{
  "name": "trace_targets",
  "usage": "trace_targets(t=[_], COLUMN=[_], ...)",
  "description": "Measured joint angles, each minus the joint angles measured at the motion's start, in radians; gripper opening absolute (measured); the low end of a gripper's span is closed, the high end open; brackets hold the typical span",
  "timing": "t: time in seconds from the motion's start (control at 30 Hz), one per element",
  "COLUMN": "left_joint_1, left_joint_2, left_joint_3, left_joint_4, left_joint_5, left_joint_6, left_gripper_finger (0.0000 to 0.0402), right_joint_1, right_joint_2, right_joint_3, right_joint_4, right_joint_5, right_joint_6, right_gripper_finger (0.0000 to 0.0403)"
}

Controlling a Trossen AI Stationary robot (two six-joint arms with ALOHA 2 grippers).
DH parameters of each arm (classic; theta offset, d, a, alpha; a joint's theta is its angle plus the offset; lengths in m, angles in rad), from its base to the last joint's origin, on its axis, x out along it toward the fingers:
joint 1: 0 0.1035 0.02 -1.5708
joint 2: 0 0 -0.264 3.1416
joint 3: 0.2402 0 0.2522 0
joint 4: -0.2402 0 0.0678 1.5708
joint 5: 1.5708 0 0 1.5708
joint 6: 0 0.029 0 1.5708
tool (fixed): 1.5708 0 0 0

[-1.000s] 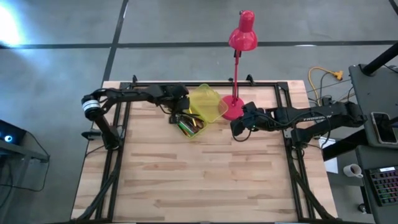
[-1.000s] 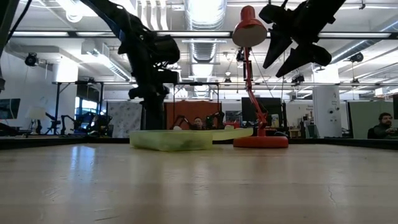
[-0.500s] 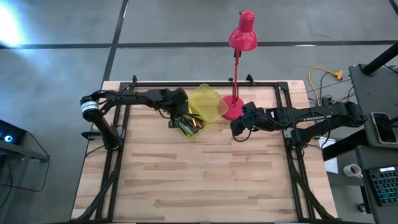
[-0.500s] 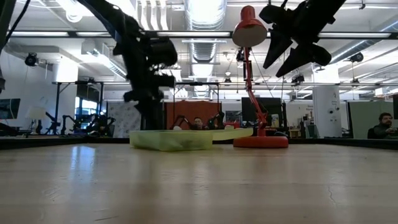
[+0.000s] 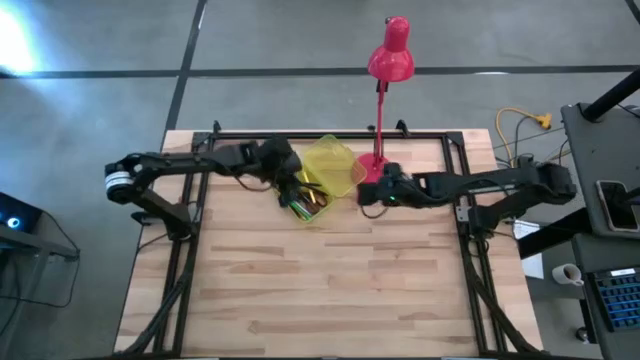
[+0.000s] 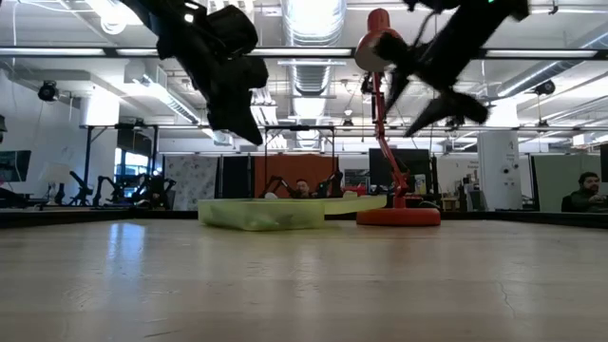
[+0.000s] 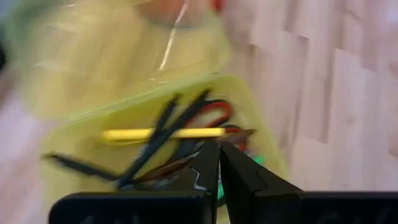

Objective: Pick & place school supplies into a supply box
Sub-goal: Move the yellow supply box from the top to the center of the table

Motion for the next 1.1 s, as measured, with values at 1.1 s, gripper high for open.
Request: trace_targets(t=[1.1], left_joint_1=[-0.404], left_joint_2=[0.316], left_joint_3=[-0.027], left_joint_4=[0.284], left_joint_5=[-0.116], left_joint_6=[-0.038], left_gripper_finger=[0.0000], right_joint_1=[0.019], right_joint_2=[0.131], right_joint_3=[0.099], right_joint_4=[-0.177], right_joint_5=[-0.006], right_joint_6=[-0.076], right_gripper_finger=[0.0201])
